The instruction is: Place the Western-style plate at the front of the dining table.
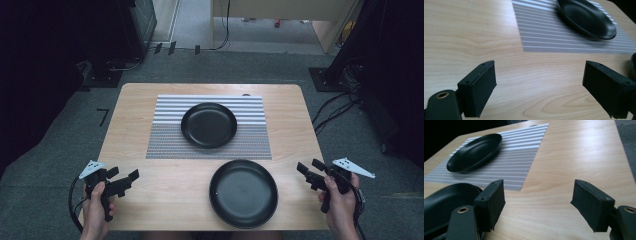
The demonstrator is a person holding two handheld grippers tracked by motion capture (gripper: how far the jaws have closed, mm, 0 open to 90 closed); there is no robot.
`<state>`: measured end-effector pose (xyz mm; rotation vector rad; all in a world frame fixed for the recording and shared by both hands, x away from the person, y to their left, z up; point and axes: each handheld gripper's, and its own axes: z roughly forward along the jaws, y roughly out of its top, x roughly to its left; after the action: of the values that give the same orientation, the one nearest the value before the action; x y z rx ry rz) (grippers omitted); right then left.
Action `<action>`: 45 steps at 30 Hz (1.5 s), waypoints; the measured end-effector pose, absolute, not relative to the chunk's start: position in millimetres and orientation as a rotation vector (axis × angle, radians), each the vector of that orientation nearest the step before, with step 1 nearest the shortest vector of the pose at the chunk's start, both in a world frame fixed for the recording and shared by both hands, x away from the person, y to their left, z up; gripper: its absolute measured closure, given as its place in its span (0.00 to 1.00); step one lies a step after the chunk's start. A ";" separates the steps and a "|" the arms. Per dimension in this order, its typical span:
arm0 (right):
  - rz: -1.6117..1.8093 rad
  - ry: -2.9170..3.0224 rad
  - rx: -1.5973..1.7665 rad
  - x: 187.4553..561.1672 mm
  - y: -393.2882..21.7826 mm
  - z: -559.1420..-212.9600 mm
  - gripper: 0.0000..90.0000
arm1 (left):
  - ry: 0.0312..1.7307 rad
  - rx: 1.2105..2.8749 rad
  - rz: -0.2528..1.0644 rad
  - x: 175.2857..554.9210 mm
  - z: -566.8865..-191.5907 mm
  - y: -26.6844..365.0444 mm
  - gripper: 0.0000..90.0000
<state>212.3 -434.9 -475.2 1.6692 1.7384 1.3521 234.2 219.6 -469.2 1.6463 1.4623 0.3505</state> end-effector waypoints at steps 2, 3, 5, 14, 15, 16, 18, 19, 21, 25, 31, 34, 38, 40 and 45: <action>1.337 1.740 1.680 209.1 -438.2 -478.7 0.29 | 1.482 1.645 0.361 230.7 -473.5 225.3 0.13; 1.329 1.739 1.685 206.9 -440.4 -481.4 0.29 | 1.489 1.641 0.364 229.1 -475.5 227.8 0.13; 1.321 1.735 1.700 203.5 -443.4 -484.9 0.28 | 1.499 1.640 0.378 225.6 -479.3 232.6 0.13; 1.260 1.717 1.731 185.2 -460.1 -499.5 0.27 | 1.547 1.675 0.460 210.9 -498.5 246.3 0.13; 1.253 1.719 1.740 183.4 -461.1 -501.1 0.27 | 1.551 1.687 0.479 209.1 -500.8 247.0 0.13; 1.232 1.726 1.746 181.0 -461.6 -504.3 0.27 | 1.550 1.694 0.483 208.4 -501.9 247.6 0.13; 1.209 1.742 1.751 178.7 -460.7 -508.8 0.27 | 1.551 1.710 0.500 207.5 -504.8 247.7 0.13; 1.197 1.750 1.752 178.2 -459.9 -510.9 0.27 | 1.554 1.720 0.505 207.4 -506.5 247.2 0.13; 1.163 1.776 1.753 177.5 -456.8 -516.5 0.27 | 1.554 1.740 0.514 207.6 -509.8 245.4 0.13; 1.091 1.816 1.740 179.3 -447.6 -524.2 0.27 | 1.547 1.784 0.532 207.8 -514.1 238.9 0.12; 1.007 1.851 1.690 182.1 -434.9 -524.0 0.26 | 1.539 1.799 0.563 208.5 -515.9 236.2 0.12; 0.943 1.868 1.657 182.5 -428.8 -524.2 0.26 | 1.526 1.851 0.648 207.4 -518.9 228.2 0.12; 0.910 1.871 1.648 183.2 -424.9 -524.5 0.23 | 1.526 1.858 0.684 206.8 -520.7 222.5 0.11; 0.886 1.882 1.635 183.8 -422.2 -524.8 0.21 | 1.526 1.856 0.685 206.6 -520.9 222.4 0.11; 0.859 1.905 1.622 185.7 -418.4 -525.3 0.14 | 1.532 1.855 0.687 206.9 -520.8 221.9 0.11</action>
<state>185.7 -418.4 -525.3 1.6219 1.9047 0.8589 206.9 221.9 -520.8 1.8549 1.5317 0.6874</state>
